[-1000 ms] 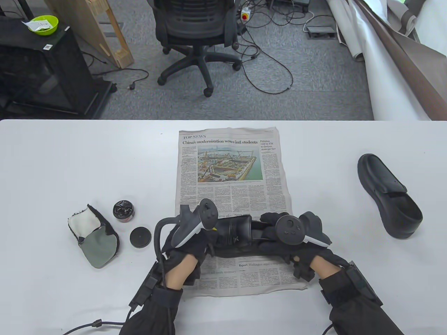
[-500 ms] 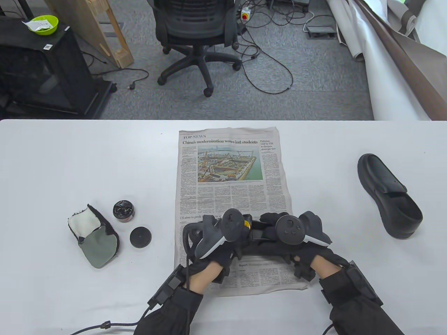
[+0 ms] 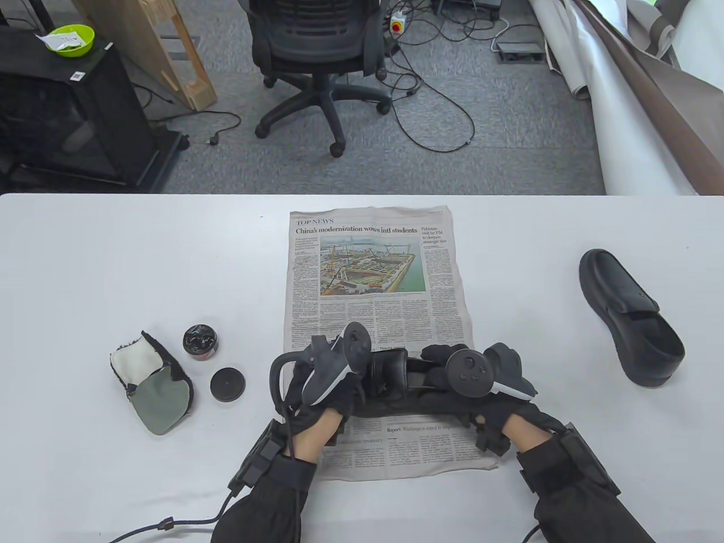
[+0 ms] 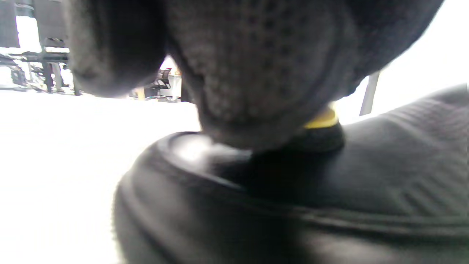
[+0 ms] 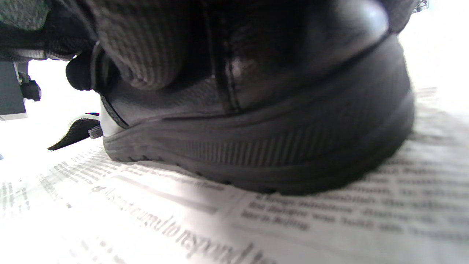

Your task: Dip and apply built-in sponge shoe polish on shoes

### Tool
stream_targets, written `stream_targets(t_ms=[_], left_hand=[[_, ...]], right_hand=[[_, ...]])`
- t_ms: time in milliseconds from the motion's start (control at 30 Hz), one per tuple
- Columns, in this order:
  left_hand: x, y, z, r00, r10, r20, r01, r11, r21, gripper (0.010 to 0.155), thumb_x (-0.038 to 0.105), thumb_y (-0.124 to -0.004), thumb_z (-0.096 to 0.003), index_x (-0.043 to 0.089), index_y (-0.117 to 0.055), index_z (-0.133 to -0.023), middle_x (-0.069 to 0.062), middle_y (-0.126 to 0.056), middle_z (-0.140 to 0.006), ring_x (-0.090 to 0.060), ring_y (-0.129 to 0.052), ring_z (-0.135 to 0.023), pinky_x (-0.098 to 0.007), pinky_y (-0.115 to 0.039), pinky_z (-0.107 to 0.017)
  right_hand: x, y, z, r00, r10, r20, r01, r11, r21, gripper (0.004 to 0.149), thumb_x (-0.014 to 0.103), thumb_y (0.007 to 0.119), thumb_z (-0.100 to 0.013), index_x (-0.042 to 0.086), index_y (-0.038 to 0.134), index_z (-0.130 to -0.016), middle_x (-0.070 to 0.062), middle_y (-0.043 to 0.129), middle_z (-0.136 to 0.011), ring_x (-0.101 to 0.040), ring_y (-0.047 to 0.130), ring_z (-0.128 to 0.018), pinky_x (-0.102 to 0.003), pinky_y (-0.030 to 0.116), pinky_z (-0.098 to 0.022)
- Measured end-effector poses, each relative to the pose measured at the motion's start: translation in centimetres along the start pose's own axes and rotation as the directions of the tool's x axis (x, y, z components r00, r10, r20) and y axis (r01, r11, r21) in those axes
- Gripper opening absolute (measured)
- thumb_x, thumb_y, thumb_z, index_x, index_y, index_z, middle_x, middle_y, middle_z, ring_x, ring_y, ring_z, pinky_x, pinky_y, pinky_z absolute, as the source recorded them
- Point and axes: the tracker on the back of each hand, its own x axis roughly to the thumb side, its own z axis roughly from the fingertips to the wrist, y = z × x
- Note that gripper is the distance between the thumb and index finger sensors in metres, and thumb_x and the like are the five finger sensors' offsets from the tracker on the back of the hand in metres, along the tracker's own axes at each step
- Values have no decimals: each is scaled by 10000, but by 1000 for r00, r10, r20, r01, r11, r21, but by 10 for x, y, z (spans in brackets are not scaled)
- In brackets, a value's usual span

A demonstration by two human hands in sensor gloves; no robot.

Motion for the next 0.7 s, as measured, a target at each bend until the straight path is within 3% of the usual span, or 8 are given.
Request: stream_targets(t_ms=[67,267,333,433,600,700], left_hand=[[-8,-1,1,1000,16,15,-16,1000,25,483,512,-930,-406,178,-893,-752,-28,-1079,-487,22,-1080,-131,-336,-960,-317],[-3,0,11,993,93,72,-84,989,-123,481,511,-924,-414,160,-907,-743,-35,-1081,-468,10,-1075,-112,-344,-956,-314],[4,-1,15,985,138,101,-124,984,-131,478,505,-923,-417,155,-909,-743,-40,-1084,-467,8,-1078,-112,-346,-956,-311],[18,0,22,974,165,154,-152,984,-96,471,509,-918,-418,168,-909,-743,-34,-1083,-472,10,-1081,-117,-339,-957,-314],[30,0,28,962,233,144,-237,971,13,474,516,-906,-418,169,-902,-741,-27,-1080,-468,19,-1077,-112,-335,-958,-308],[34,-3,27,975,167,146,-181,980,87,474,521,-904,-416,176,-899,-741,-21,-1077,-466,22,-1072,-113,-332,-958,-311]], right_hand=[[0,0,0,1000,0,0,0,1000,-1,411,546,819,-346,308,900,-671,46,516,-1018,-327,715,-884,-546,657,-678],[0,0,0,1000,1,-1,-1,1000,0,411,546,820,-346,308,899,-672,47,516,-1018,-327,716,-883,-545,657,-679],[0,0,0,1000,1,-1,-1,1000,-1,411,546,819,-345,309,899,-672,46,516,-1018,-328,716,-883,-546,658,-678],[0,0,0,1000,3,-2,-3,1000,-2,411,546,819,-345,309,899,-671,47,516,-1018,-327,717,-883,-546,658,-678],[0,0,0,1000,4,-2,-4,1000,-1,409,545,819,-347,310,898,-673,47,516,-1018,-326,716,-884,-545,657,-679],[0,0,0,1000,3,-1,-3,1000,0,410,546,819,-346,311,899,-672,46,514,-1020,-325,715,-884,-545,658,-678]])
